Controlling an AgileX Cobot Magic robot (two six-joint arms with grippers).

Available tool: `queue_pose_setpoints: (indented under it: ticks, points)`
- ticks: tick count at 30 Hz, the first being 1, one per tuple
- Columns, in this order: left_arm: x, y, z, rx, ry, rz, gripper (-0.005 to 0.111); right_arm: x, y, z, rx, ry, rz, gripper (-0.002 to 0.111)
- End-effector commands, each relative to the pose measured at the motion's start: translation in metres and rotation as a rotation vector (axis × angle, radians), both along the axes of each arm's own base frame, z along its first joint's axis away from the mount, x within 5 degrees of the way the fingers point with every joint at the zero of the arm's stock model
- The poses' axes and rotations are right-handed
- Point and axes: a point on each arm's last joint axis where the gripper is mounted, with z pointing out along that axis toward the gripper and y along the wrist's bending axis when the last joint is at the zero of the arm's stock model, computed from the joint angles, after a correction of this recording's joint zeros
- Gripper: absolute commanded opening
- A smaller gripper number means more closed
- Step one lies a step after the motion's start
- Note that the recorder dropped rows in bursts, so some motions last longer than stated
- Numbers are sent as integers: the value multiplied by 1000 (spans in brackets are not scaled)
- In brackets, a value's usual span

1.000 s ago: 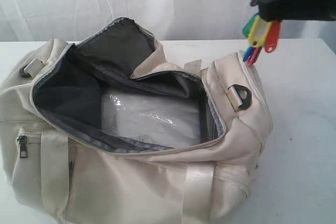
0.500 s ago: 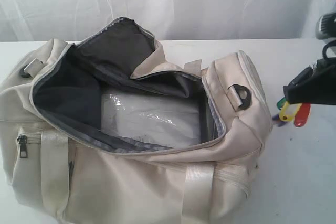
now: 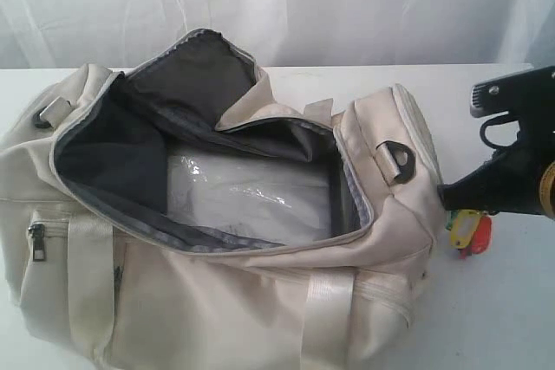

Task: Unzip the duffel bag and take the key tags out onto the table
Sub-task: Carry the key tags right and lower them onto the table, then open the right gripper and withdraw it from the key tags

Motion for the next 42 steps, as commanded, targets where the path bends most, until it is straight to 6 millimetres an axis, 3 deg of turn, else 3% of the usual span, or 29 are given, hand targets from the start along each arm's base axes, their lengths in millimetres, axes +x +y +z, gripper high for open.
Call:
queue_pose_setpoints:
  ticks: [1, 12, 20, 24, 30, 33, 37, 42]
  points:
    - [-1, 0, -1, 7, -2, -1, 45, 6, 1, -14, -35, 40, -15, 0]
    - [-1, 0, -1, 7, -2, -1, 45, 15, 6, -38, -41, 107, -51, 0]
    - [-1, 0, -1, 7, -2, -1, 45, 19, 8, -33, 38, 31, -78, 0]
    - [-1, 0, -1, 7, -2, -1, 45, 20, 3, -31, 11, 3, -124, 11]
    - [-1, 0, -1, 7, -2, -1, 45, 20, 5, -32, 21, 14, -110, 43]
    - [-1, 0, -1, 7, -2, -1, 45, 20, 4, -32, 25, 14, -112, 46]
    - [-1, 0, -1, 6, -2, 3, 45, 16, 2, -20, 85, -22, -129, 46]
    - [0, 4, -1, 0, -4, 41, 45, -6, -11, 20, 213, -168, -124, 44]
